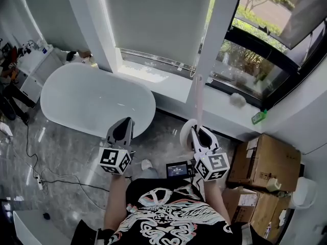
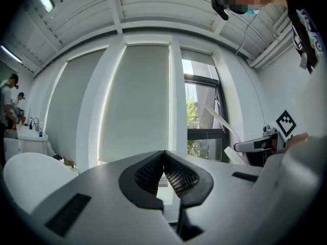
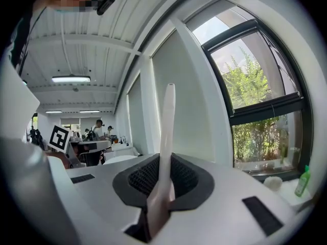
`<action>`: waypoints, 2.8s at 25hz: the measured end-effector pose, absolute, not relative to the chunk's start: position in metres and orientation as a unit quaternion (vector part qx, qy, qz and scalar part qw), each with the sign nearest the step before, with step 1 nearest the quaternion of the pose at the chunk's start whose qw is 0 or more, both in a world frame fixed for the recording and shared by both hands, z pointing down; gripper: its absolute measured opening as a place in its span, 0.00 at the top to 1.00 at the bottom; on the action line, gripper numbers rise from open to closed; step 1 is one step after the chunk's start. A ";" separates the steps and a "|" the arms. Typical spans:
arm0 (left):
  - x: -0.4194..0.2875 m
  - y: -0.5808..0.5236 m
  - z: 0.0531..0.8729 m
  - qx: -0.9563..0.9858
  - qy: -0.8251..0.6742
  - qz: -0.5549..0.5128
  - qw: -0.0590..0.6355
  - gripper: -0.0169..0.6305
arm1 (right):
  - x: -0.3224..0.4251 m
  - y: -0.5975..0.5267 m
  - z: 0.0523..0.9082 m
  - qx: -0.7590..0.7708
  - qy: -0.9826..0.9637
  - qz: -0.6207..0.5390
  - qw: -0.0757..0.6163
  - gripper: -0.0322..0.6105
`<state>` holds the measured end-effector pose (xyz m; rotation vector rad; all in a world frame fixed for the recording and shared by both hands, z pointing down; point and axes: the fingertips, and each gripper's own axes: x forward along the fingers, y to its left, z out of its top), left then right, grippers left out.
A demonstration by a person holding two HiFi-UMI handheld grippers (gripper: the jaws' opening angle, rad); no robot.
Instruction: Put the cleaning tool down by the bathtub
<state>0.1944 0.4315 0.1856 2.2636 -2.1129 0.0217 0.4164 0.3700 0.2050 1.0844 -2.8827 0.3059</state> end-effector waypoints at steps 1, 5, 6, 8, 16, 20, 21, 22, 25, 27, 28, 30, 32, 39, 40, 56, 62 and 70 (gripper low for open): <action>0.194 0.427 0.186 0.731 -0.682 0.006 0.023 0.95 | 0.418 0.367 0.205 0.352 -0.931 0.097 0.023 0.84; 0.196 0.409 0.182 0.738 -0.675 0.006 0.017 0.95 | 0.420 0.353 0.201 0.359 -0.928 0.098 0.010 0.84; 0.196 0.405 0.181 0.740 -0.672 0.005 0.017 0.95 | 0.420 0.350 0.201 0.362 -0.927 0.100 0.008 0.84; 0.197 0.396 0.183 0.744 -0.668 0.001 0.019 0.95 | 0.419 0.344 0.203 0.364 -0.926 0.101 0.008 0.84; 0.174 0.336 0.194 0.752 -0.658 0.001 0.030 0.95 | 0.394 0.296 0.210 0.369 -0.923 0.110 0.016 0.84; 0.146 0.289 0.199 0.749 -0.663 -0.002 0.026 0.95 | 0.367 0.254 0.214 0.364 -0.925 0.110 0.012 0.84; 0.138 0.277 0.200 0.748 -0.663 -0.001 0.025 0.95 | 0.359 0.243 0.215 0.364 -0.925 0.111 0.013 0.84; 0.129 0.264 0.201 0.748 -0.664 0.001 0.024 0.95 | 0.350 0.231 0.216 0.364 -0.924 0.112 0.015 0.84; 0.101 0.226 0.200 0.747 -0.664 0.008 0.019 0.95 | 0.324 0.195 0.217 0.367 -0.923 0.111 0.019 0.84; 0.082 0.201 0.199 0.746 -0.666 0.013 0.019 0.95 | 0.308 0.171 0.215 0.369 -0.923 0.110 0.019 0.84; 0.072 0.189 0.197 0.746 -0.666 0.014 0.018 0.95 | 0.300 0.158 0.214 0.371 -0.922 0.112 0.018 0.84; 0.055 0.167 0.194 0.747 -0.665 0.017 0.016 0.95 | 0.283 0.134 0.213 0.374 -0.920 0.116 0.015 0.84; 0.038 0.148 0.194 0.746 -0.665 0.021 0.018 0.95 | 0.267 0.113 0.212 0.377 -0.918 0.119 0.014 0.84; -0.010 0.092 0.200 0.745 -0.666 0.021 0.027 0.95 | 0.222 0.051 0.212 0.384 -0.916 0.115 0.017 0.84; -0.016 0.087 0.201 0.745 -0.666 0.021 0.029 0.95 | 0.215 0.045 0.213 0.384 -0.916 0.115 0.017 0.84; -0.056 0.044 0.200 0.744 -0.668 0.007 0.029 0.95 | 0.174 0.007 0.208 0.384 -0.917 0.107 0.015 0.84; -0.063 0.032 0.197 0.742 -0.669 0.006 0.025 0.95 | 0.168 -0.009 0.203 0.384 -0.918 0.103 0.011 0.84; -0.080 0.005 0.201 0.732 -0.681 0.009 0.027 0.95 | 0.147 -0.040 0.212 0.367 -0.924 0.104 0.021 0.84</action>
